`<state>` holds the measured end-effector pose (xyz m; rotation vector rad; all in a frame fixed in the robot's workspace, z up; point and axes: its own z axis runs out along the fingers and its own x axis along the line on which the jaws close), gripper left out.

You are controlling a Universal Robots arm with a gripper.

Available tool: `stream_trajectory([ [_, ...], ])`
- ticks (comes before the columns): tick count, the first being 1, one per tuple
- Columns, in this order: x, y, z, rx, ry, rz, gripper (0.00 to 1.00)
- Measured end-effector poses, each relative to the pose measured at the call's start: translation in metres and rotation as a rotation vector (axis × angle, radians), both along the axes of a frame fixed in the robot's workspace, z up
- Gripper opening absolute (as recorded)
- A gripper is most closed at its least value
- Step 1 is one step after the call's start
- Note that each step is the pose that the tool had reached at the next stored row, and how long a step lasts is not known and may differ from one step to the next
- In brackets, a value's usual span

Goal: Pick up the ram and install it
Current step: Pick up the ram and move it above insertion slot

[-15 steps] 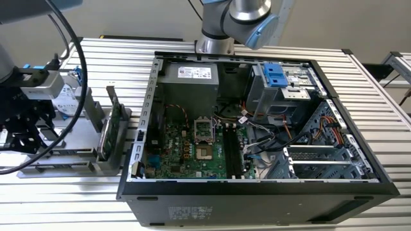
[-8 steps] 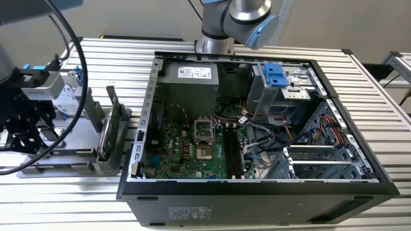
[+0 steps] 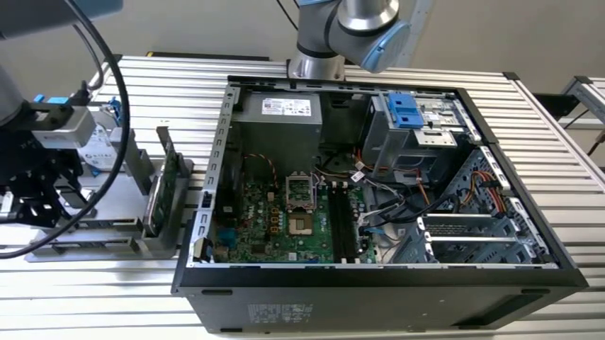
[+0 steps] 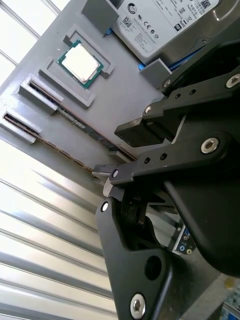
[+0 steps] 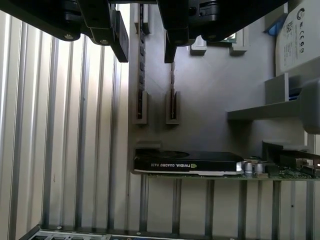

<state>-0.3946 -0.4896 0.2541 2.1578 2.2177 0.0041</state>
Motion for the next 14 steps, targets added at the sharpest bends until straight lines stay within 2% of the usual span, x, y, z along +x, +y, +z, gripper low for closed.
stream_trajectory([
  [14,-0.0009,-0.0001,-0.0089,-0.0001,0.0001,0.000,1.00],
])
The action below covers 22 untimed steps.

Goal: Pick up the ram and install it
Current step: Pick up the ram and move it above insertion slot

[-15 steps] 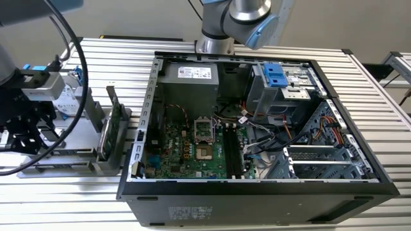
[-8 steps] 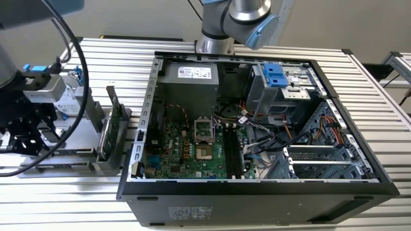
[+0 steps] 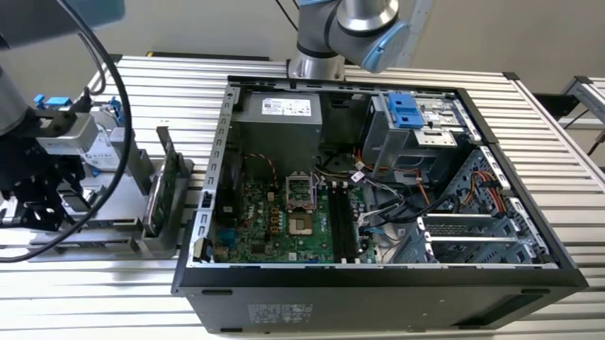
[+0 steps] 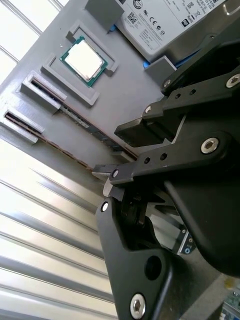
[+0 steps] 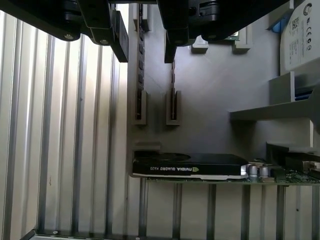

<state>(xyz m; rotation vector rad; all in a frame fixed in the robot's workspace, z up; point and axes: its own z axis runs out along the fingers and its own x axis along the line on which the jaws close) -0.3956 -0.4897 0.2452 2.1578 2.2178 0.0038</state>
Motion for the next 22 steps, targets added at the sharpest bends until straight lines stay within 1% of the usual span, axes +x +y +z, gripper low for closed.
stream_trajectory([
  [22,-0.0002,0.0000,-0.0108,0.0001,-0.0001,0.000,1.00],
])
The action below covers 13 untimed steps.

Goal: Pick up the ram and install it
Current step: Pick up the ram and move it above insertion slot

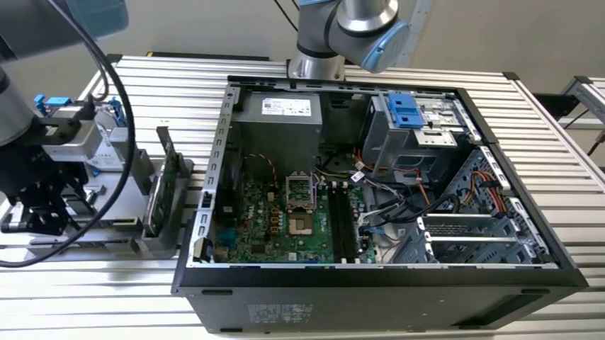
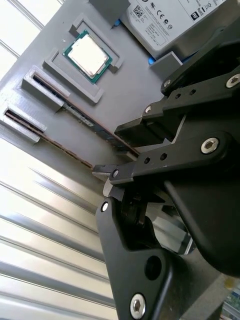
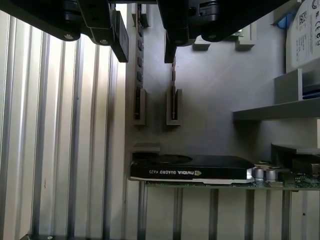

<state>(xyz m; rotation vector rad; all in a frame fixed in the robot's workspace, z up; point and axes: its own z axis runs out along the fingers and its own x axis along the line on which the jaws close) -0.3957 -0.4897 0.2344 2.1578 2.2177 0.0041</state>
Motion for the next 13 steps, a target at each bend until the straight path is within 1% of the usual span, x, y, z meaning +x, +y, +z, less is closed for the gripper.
stream_trajectory([
  [13,-0.0001,0.0000,-0.0062,-0.0001,0.0001,0.000,1.00],
])
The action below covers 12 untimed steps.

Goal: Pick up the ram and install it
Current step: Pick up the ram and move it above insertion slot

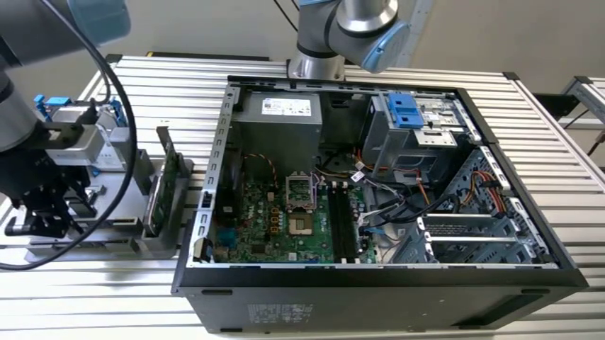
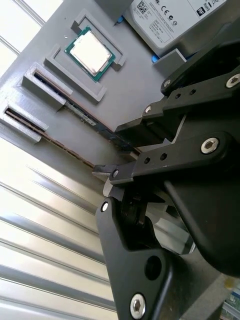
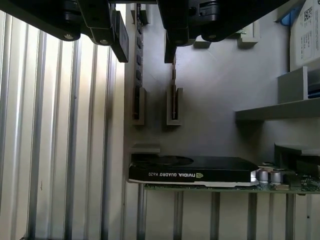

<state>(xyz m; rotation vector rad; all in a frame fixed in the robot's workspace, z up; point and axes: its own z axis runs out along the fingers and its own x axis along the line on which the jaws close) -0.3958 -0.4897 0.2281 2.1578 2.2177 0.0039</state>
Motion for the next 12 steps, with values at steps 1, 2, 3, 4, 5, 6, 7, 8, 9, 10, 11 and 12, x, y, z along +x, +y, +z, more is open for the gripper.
stream_trajectory([
  [1,0.0000,0.0000,-0.0004,0.0000,0.0000,0.000,1.00],
  [2,0.0000,0.0000,-0.0007,-0.0001,0.0001,0.000,1.00],
  [3,0.0000,0.0000,-0.0009,-0.0001,0.0002,0.000,1.00],
  [4,0.0000,0.0000,-0.0010,-0.0001,0.0002,0.000,1.00],
  [5,0.0000,0.0000,-0.0024,0.0000,0.0000,0.000,1.00],
  [6,0.0000,0.0000,-0.0029,0.0000,0.0001,0.000,1.00],
  [7,0.0000,0.0000,-0.0031,0.0000,0.0001,0.000,1.00],
  [8,0.0000,0.0000,-0.0033,0.0000,0.0001,0.000,1.00],
  [9,0.0000,0.0000,-0.0035,0.0001,0.0000,0.000,1.00],
  [10,0.0000,0.0000,-0.0038,0.0000,0.0001,0.000,1.00],
  [11,0.0000,0.0000,-0.0041,0.0000,0.0001,0.000,1.00],
  [12,0.0000,0.0000,-0.0044,0.0000,0.0001,0.000,1.00],
])
